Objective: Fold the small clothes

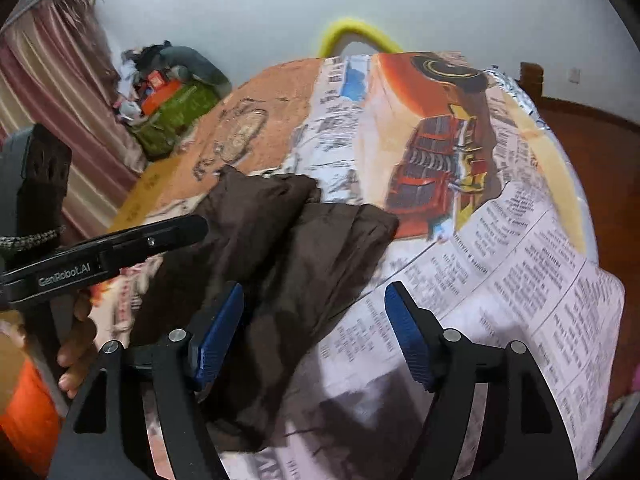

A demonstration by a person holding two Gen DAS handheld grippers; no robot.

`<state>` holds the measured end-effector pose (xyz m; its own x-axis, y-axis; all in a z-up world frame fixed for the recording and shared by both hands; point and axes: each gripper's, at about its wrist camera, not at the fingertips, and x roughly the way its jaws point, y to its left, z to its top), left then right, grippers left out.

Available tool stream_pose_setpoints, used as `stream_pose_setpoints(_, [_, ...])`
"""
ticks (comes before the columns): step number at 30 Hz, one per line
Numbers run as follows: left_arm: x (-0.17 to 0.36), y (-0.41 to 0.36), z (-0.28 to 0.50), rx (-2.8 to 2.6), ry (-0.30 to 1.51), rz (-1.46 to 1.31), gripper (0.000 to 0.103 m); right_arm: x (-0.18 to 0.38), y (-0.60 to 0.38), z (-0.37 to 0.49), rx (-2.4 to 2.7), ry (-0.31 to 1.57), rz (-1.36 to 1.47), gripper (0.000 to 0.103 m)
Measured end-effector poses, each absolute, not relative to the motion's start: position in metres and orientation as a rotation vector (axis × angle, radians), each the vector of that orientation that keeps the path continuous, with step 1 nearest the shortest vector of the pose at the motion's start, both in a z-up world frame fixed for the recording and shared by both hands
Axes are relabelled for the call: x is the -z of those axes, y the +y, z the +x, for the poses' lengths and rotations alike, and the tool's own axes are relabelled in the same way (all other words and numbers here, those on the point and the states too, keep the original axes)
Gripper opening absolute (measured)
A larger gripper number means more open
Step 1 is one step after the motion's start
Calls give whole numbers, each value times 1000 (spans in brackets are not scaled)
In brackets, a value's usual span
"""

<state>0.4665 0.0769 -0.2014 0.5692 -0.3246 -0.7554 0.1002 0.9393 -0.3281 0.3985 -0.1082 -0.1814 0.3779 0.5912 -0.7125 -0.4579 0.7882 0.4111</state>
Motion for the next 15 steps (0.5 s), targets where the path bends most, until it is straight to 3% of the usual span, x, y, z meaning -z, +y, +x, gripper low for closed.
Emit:
stream_pose_setpoints(2, [195, 83, 453, 225, 918, -215, 47, 175, -102, 388, -710, 956, 135, 70])
stream_pose_setpoints(8, [218, 106, 421, 91, 984, -63, 50, 185, -69, 367, -777, 998, 91, 69])
stream_pose_setpoints(11, [239, 121, 410, 77, 1054, -93, 50, 200, -54, 368, -769, 1052, 71, 46])
stream_pose_setpoints(13, [250, 127, 403, 90, 1084, -121, 50, 204, -49, 366, -780, 1074, 59, 22])
stream_pose_setpoints(15, [256, 127, 398, 101, 1101, -127, 51, 200, -48, 361, -777, 1047, 29, 12])
